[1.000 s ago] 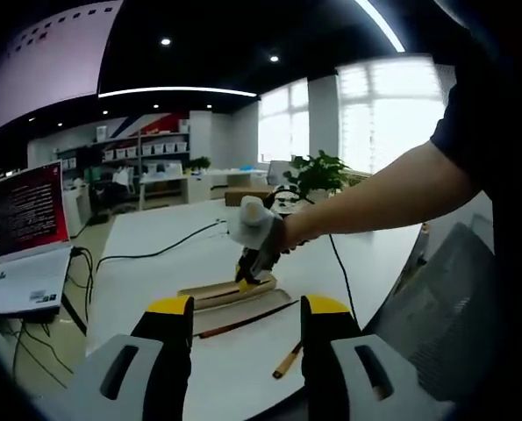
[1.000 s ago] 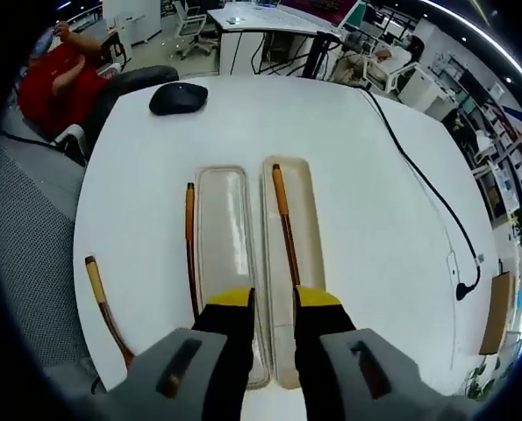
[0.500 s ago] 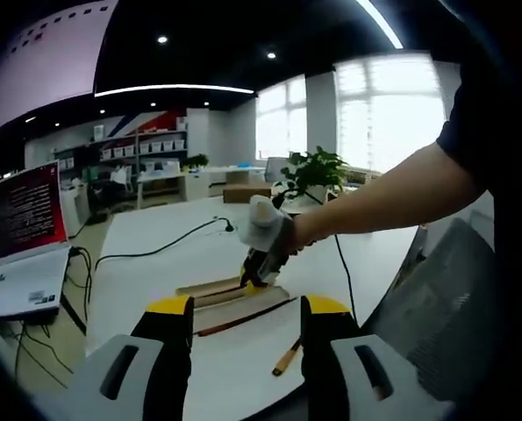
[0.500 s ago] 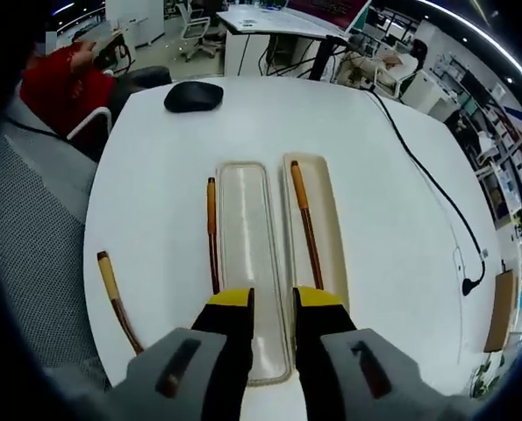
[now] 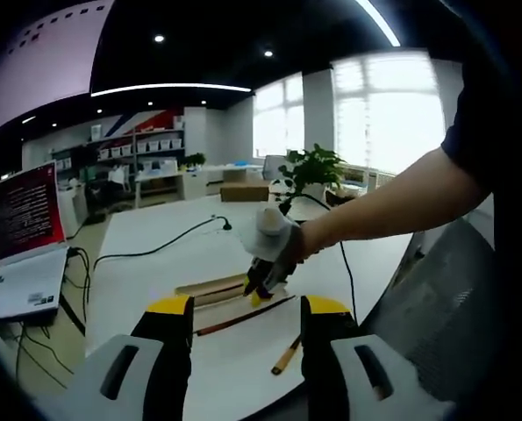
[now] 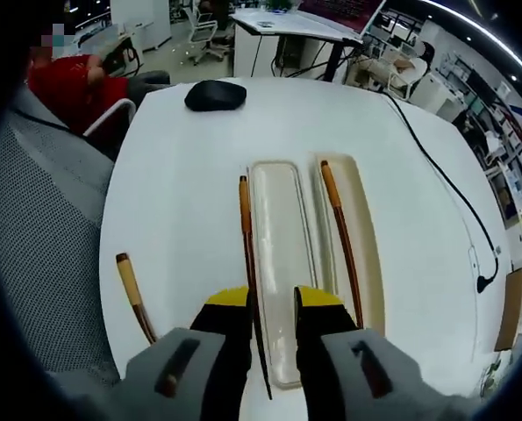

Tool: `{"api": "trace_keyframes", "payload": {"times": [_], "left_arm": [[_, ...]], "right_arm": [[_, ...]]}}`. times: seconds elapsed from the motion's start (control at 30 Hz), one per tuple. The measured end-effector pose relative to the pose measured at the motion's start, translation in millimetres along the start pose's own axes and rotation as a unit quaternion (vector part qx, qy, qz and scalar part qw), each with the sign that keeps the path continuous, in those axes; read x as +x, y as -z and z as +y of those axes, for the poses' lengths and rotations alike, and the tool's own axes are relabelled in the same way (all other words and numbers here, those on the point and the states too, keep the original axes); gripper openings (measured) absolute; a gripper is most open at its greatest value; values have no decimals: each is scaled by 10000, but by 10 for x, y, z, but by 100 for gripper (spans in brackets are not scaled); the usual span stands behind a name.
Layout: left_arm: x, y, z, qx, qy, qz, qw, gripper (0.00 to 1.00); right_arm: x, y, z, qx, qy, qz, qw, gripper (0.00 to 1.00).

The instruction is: Arrange the utensils inside the cutlery case until each visible utensil rests in its matching compartment.

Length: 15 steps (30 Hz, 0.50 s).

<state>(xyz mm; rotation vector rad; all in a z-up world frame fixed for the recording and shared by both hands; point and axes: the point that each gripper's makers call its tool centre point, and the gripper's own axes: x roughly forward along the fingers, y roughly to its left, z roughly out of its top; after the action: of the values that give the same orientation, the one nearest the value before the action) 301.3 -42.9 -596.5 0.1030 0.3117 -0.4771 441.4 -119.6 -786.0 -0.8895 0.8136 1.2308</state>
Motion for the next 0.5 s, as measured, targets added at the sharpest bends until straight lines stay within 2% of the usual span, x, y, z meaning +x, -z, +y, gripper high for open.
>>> {"api": "trace_keyframes", "payload": {"times": [0.17,0.5], "left_arm": [[3,13,12,-2,-26,-11,10000,50],[3,7,-16,21,-39,8,10000,50]], "right_arm": [[67,55,149,-30,-109,2,9999,14],[101,59,233,26,-212,-46,9998,14]]}}
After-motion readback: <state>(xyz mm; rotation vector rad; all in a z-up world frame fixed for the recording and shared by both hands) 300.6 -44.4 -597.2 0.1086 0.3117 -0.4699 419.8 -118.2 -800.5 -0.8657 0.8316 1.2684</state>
